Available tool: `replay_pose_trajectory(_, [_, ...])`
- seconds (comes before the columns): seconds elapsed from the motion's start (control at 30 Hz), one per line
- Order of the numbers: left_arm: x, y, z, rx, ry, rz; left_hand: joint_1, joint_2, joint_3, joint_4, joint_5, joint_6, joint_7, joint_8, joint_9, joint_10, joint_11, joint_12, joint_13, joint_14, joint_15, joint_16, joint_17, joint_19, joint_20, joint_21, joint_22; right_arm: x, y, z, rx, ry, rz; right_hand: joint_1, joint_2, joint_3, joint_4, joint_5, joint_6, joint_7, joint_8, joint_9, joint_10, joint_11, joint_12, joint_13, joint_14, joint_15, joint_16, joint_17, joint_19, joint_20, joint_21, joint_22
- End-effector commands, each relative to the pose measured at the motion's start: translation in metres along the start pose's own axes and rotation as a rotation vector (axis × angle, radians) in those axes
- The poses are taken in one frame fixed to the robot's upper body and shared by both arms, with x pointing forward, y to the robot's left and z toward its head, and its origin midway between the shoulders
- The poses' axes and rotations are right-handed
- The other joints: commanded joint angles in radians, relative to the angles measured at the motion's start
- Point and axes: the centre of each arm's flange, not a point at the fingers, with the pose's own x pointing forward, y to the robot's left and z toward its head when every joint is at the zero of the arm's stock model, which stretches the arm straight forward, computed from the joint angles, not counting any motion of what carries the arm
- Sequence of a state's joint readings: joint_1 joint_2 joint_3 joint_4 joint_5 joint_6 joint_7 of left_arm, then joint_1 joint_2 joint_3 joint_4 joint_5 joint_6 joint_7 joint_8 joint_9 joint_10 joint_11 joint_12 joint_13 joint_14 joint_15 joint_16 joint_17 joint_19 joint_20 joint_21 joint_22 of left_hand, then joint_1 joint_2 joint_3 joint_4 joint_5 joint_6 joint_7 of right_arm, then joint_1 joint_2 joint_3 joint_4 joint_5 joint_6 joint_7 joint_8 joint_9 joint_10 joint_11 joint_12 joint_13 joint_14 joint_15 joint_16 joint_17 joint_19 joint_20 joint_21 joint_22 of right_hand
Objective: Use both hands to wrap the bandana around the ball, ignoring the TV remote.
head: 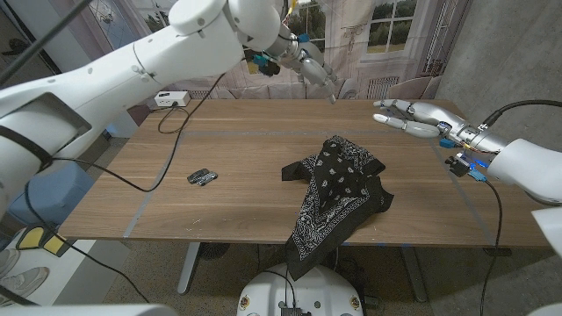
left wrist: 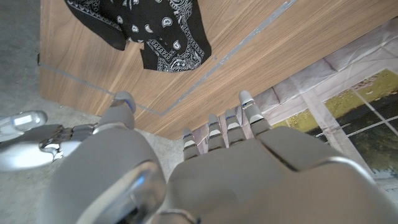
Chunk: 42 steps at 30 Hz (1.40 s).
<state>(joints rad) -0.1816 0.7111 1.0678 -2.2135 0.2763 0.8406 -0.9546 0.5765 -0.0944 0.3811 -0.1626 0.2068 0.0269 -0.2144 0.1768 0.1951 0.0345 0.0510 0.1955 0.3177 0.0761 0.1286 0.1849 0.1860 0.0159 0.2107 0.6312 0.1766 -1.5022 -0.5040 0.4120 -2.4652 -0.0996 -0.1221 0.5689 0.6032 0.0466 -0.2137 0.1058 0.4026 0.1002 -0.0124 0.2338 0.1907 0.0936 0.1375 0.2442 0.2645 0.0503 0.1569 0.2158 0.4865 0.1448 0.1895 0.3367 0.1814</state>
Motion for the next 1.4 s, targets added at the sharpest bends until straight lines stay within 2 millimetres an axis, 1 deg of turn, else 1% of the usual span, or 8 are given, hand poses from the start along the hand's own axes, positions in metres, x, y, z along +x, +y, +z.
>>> replay_pose_trajectory(0.03, [0.022,-0.006,0.000,0.056,0.124,-0.119,0.012,-0.029,-0.017,0.000,0.015,-0.036,-0.003,0.000,0.003,-0.015,0.001,0.002,-0.001,-0.018,0.003,0.001,0.001,0.006,0.006,-0.012,0.003,0.010,-0.001,-0.004,0.003,-0.012,0.011,0.006,-0.002,-0.004,-0.007,-0.004,0.007,-0.003,-0.002,0.003,0.008,0.005,0.005,-0.001,0.007,-0.001,0.006,0.000,0.007,-0.001,0.003,0.004])
replay_pose_trajectory(0.17, [0.030,-0.009,0.001,0.077,0.147,-0.158,0.034,-0.048,-0.027,-0.004,0.030,-0.053,-0.004,0.005,0.005,-0.033,0.008,0.003,-0.001,-0.021,0.004,0.004,0.002,0.007,0.005,-0.022,0.004,0.013,-0.001,-0.005,0.010,-0.015,0.012,0.005,-0.002,-0.005,-0.006,-0.005,0.008,-0.003,-0.002,0.003,0.011,0.004,0.004,-0.002,0.008,-0.004,0.006,-0.002,0.008,-0.001,0.002,0.004])
replay_pose_trajectory(0.3, [0.041,-0.015,0.003,0.091,0.154,-0.163,0.056,-0.047,-0.030,-0.002,0.043,-0.056,-0.004,0.012,0.007,-0.043,0.013,0.007,0.000,-0.019,0.005,0.009,0.004,0.011,0.005,-0.029,0.004,0.017,-0.001,-0.006,0.013,-0.016,0.018,0.003,-0.001,-0.006,-0.005,-0.007,0.008,-0.003,-0.004,0.003,0.013,0.003,0.005,-0.003,0.010,-0.005,0.006,-0.004,0.008,-0.002,0.001,0.004])
replay_pose_trajectory(0.5, [0.058,-0.026,0.008,0.114,0.139,-0.191,0.104,-0.019,-0.034,0.012,0.061,-0.012,-0.005,0.037,0.015,0.026,-0.001,0.051,0.009,0.039,-0.021,0.033,0.007,0.043,0.005,-0.042,0.007,0.024,-0.002,-0.007,0.016,-0.013,0.029,0.001,0.000,-0.008,-0.004,-0.009,0.005,-0.003,-0.007,0.003,0.015,0.002,0.004,-0.004,0.009,-0.005,0.005,-0.006,0.006,0.000,-0.001,0.004])
replay_pose_trajectory(0.8, [0.082,-0.040,0.002,0.083,0.128,-0.277,0.112,-0.020,-0.043,0.016,0.061,0.006,-0.004,0.043,0.016,0.033,0.008,0.057,0.013,0.056,-0.019,0.037,0.006,0.059,0.005,-0.045,0.007,0.031,-0.002,-0.009,0.019,-0.010,0.033,-0.001,0.001,-0.011,-0.002,-0.012,0.000,-0.002,-0.011,0.003,0.011,0.001,0.000,-0.006,0.008,-0.003,0.003,-0.010,0.006,0.002,-0.003,0.004])
replay_pose_trajectory(0.83, [0.084,-0.041,0.001,0.083,0.125,-0.283,0.114,-0.019,-0.049,0.020,0.060,0.029,-0.003,0.051,0.018,0.055,0.013,0.068,0.016,0.074,-0.024,0.042,0.006,0.070,0.005,-0.047,0.007,0.032,-0.002,-0.009,0.020,-0.010,0.032,-0.001,0.002,-0.011,-0.002,-0.012,-0.001,-0.002,-0.011,0.003,0.010,0.001,0.000,-0.006,0.008,-0.002,0.003,-0.011,0.007,0.003,-0.004,0.004])
replay_pose_trajectory(0.93, [0.091,-0.044,0.000,0.077,0.114,-0.310,0.121,-0.014,-0.060,0.026,0.060,0.035,-0.005,0.049,0.020,0.126,-0.002,0.102,0.026,0.110,-0.043,0.051,0.007,0.094,0.006,-0.052,0.008,0.033,-0.003,-0.009,0.019,-0.010,0.030,-0.002,0.002,-0.012,-0.002,-0.013,-0.005,-0.001,-0.014,0.003,0.008,0.000,-0.002,-0.007,0.007,-0.004,0.002,-0.012,0.006,0.003,-0.005,0.004])
replay_pose_trajectory(1.4, [0.116,-0.060,0.005,0.099,0.106,-0.346,0.154,0.007,-0.067,0.027,0.056,0.106,-0.005,0.068,0.022,0.145,-0.007,0.123,0.045,0.158,-0.063,0.058,0.008,0.147,0.004,-0.057,0.009,0.033,-0.003,-0.012,0.026,-0.006,0.031,0.000,0.003,-0.014,-0.003,-0.017,-0.013,-0.002,-0.020,0.004,0.004,0.001,-0.006,-0.009,0.006,-0.005,0.000,-0.018,0.008,0.003,-0.008,0.004])
